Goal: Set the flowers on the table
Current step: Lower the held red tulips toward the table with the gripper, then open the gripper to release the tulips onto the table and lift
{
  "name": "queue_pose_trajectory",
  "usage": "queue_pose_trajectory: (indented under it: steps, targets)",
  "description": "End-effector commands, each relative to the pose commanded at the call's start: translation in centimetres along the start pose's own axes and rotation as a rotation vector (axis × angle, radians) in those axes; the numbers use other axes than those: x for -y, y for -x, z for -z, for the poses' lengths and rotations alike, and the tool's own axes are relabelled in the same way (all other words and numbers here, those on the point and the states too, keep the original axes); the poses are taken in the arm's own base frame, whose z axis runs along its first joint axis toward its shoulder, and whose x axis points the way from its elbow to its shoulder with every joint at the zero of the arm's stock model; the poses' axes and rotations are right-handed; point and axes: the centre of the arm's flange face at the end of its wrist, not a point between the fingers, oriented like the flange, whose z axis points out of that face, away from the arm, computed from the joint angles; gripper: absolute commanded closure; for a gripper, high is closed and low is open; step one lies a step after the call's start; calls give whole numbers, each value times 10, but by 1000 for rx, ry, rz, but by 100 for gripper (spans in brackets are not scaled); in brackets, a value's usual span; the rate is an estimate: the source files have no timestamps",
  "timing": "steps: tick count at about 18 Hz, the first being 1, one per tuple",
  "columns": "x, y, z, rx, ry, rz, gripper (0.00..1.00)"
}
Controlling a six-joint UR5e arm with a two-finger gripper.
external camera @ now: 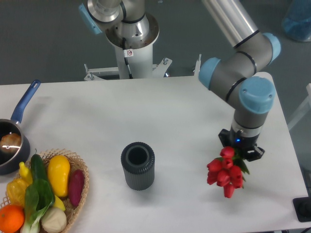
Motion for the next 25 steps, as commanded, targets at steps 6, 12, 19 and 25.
queue_pose_trajectory:
  steps: [6,12,19,25]
  targets:
    - [3,-13,-22,-38,1,-9,69]
    - [5,-21,-33,-60,5,-13,0]
    - [-10,-4,-24,-29,-46,8,0]
    - [-16,8,-27,-34,-95,20,0]
